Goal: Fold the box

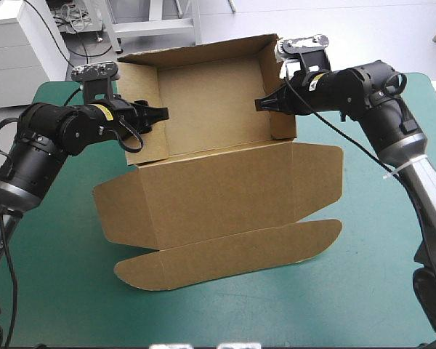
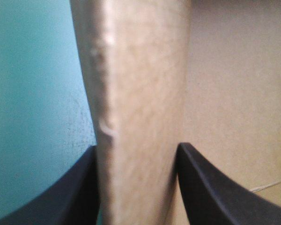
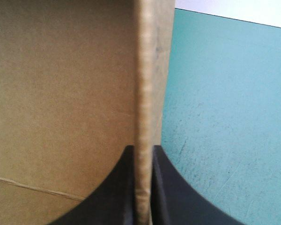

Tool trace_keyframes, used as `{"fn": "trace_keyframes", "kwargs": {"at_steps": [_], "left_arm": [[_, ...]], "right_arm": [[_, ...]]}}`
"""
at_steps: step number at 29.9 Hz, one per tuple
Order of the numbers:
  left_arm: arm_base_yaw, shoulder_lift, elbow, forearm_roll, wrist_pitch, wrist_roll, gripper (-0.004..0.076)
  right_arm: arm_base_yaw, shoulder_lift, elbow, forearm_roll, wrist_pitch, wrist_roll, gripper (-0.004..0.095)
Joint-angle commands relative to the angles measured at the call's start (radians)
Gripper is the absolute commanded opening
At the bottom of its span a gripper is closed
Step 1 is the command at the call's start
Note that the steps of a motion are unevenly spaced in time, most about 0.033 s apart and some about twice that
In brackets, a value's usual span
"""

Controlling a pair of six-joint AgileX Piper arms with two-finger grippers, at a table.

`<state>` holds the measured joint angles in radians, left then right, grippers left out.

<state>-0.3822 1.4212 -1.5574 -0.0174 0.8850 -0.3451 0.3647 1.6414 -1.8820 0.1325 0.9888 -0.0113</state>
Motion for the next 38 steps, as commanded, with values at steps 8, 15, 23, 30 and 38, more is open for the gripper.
{"fn": "trace_keyframes", "kwargs": {"at_steps": [8,15,23,30,38], "left_arm": [[-0.007,-0.003,-0.038,-0.084,-0.063,0.098,0.0415],[-0.007,0.027,-0.063,-0.082,-0.032,0.098,0.0619],[-0.007,0.026,-0.154,-0.117,0.005,0.098,0.0619],[-0.007,-0.005,-0.189,-0.129,0.046,0.098,0.0619],[-0.007,-0.049,-0.192,-0.157,0.123,0.098,0.0619]], "right_arm": [[0.003,-0.05,-0.033,0.038,-0.042,-0.025,0.0],[0.003,-0.05,-0.033,0.034,-0.036,-0.025,0.0],[0.003,-0.05,-0.033,-0.003,-0.02,-0.025,0.0],[0.003,-0.05,-0.033,-0.066,-0.02,0.026,0.0],[0.003,-0.048,-0.033,-0.141,-0.043,0.069,0.0]]}}
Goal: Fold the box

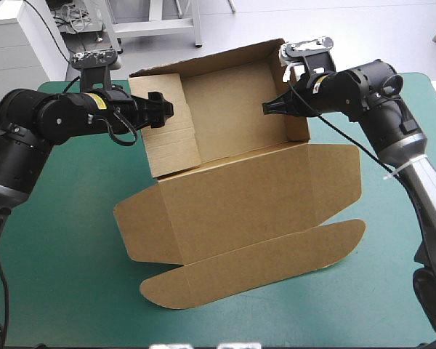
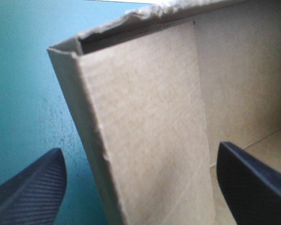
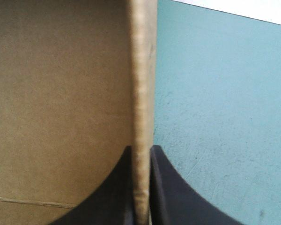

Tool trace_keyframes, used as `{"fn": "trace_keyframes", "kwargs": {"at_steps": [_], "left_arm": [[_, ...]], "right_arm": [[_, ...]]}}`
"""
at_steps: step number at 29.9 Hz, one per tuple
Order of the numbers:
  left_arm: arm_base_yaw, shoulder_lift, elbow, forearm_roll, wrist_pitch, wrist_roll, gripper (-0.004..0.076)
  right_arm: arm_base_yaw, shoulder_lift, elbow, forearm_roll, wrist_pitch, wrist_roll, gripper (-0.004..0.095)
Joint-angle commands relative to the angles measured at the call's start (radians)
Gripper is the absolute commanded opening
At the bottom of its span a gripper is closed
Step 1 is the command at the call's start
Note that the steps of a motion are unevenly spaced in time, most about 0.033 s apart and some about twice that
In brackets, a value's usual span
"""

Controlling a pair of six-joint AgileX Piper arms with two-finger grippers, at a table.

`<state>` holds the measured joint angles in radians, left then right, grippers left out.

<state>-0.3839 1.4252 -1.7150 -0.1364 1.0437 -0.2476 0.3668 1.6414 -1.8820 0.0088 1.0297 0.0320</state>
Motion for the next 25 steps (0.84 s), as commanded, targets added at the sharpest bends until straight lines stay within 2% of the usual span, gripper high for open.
{"fn": "trace_keyframes", "kwargs": {"at_steps": [1,7,14,18,25], "left_arm": [[-0.006,-0.055,-0.034,-0.047,-0.028,0.0,0.0619],[-0.006,-0.119,-0.034,-0.059,-0.017,0.004,0.0619],[-0.006,-0.191,-0.034,-0.059,-0.01,0.023,0.0619],[-0.006,-0.189,-0.034,-0.059,0.014,0.024,0.0619],[-0.006,-0.143,-0.031,-0.048,-0.013,0.024,0.0619]], "right_arm": [[0.001,-0.048,-0.033,-0.02,-0.095,0.026,0.0],[0.001,-0.035,-0.033,-0.062,-0.115,0.058,0.0],[0.001,-0.01,-0.033,-0.052,-0.142,0.063,0.0],[0.001,-0.01,-0.035,-0.05,-0.15,0.063,0.0],[0.001,-0.012,-0.035,-0.02,-0.138,0.068,0.0]]}}
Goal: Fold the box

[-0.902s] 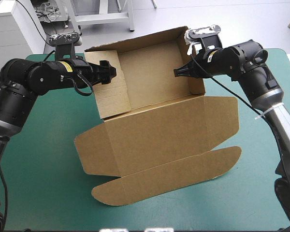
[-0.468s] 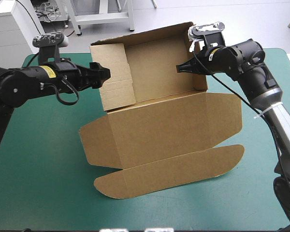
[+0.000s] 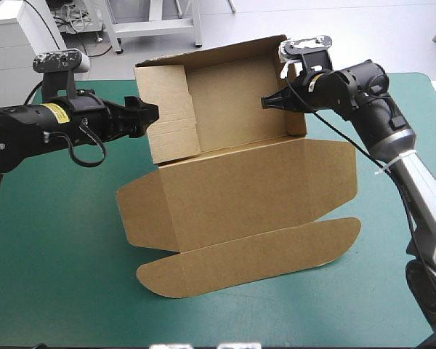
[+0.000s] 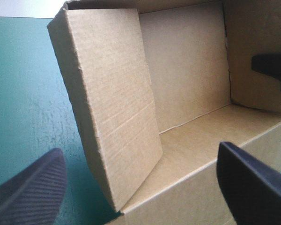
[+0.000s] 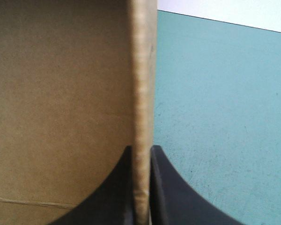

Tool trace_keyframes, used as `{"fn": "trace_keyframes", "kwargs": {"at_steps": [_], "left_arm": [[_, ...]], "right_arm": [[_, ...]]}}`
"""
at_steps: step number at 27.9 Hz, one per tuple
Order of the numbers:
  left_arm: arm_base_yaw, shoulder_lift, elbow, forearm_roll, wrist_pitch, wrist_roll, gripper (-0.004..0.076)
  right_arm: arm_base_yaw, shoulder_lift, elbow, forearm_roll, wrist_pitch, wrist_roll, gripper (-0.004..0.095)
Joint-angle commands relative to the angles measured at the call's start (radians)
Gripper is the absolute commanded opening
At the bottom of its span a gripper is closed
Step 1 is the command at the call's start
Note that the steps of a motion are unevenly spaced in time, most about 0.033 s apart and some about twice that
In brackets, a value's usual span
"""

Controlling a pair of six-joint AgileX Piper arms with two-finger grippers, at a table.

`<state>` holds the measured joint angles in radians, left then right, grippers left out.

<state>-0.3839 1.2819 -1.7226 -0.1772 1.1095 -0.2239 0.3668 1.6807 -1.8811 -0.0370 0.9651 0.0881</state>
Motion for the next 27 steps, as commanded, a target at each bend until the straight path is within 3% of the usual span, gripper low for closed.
{"fn": "trace_keyframes", "kwargs": {"at_steps": [1,11,24,25,27], "left_arm": [[-0.006,0.009,-0.023,-0.007,-0.083,0.001,0.0619],[-0.006,0.159,-0.023,-0.009,-0.105,-0.022,0.0619],[-0.006,0.213,-0.023,0.036,-0.178,-0.1,0.0613],[-0.006,0.213,-0.023,0.038,-0.18,-0.1,0.0593],[-0.006,0.222,-0.023,0.04,-0.183,-0.098,0.047]], "right_arm": [[0.001,-0.051,-0.036,0.037,-0.075,0.012,0.0],[0.001,-0.051,-0.036,0.047,-0.088,0.007,0.0],[0.001,-0.051,-0.036,0.045,-0.103,0.004,0.0],[0.001,-0.051,-0.036,0.045,-0.103,0.004,0.0],[0.001,-0.051,-0.036,0.045,-0.103,0.004,0.0]]}}
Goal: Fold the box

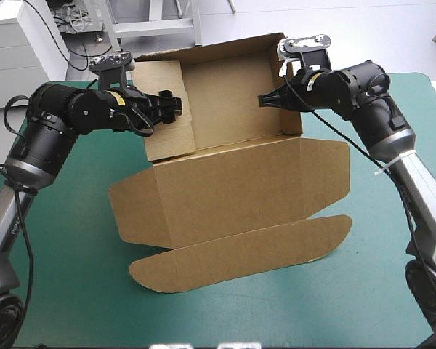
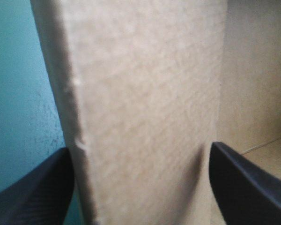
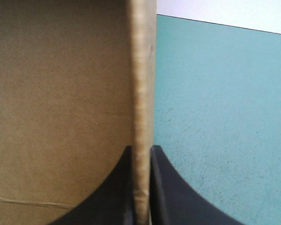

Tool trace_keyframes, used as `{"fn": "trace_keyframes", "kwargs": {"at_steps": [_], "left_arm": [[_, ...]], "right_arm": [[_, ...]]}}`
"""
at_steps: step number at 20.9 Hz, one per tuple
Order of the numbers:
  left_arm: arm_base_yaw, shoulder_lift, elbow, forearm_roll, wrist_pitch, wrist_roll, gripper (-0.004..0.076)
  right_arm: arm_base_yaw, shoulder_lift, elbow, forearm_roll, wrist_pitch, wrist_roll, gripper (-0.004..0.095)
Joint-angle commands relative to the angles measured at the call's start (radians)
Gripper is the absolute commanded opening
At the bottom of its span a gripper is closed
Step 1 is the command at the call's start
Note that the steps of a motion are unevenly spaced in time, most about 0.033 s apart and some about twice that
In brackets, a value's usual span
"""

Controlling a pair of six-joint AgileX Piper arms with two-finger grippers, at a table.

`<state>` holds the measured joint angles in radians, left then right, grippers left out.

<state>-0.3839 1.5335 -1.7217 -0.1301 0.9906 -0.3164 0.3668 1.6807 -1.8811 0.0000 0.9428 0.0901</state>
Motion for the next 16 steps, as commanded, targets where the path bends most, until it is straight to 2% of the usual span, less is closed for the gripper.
{"fn": "trace_keyframes", "kwargs": {"at_steps": [1,2,4,9,16], "left_arm": [[-0.006,-0.025,-0.024,-0.007,-0.068,-0.004,0.0322],[-0.006,-0.019,-0.024,-0.007,-0.07,0.016,0.0136],[-0.006,-0.013,-0.024,-0.007,-0.072,0.077,-0.0004],[-0.015,0.018,-0.031,0.045,-0.048,0.077,-0.0008],[-0.062,0.208,-0.2,0.116,0.124,0.077,-0.0008]], "right_arm": [[0.001,-0.051,-0.036,0.008,-0.08,0.002,0.0],[0.001,-0.051,-0.036,0.008,-0.08,0.002,0.0],[0.001,-0.051,-0.036,0.008,-0.072,0.002,0.0],[0.001,-0.051,-0.036,0.008,-0.042,0.005,0.0],[-0.034,-0.01,-0.036,0.012,0.135,0.02,0.0]]}}
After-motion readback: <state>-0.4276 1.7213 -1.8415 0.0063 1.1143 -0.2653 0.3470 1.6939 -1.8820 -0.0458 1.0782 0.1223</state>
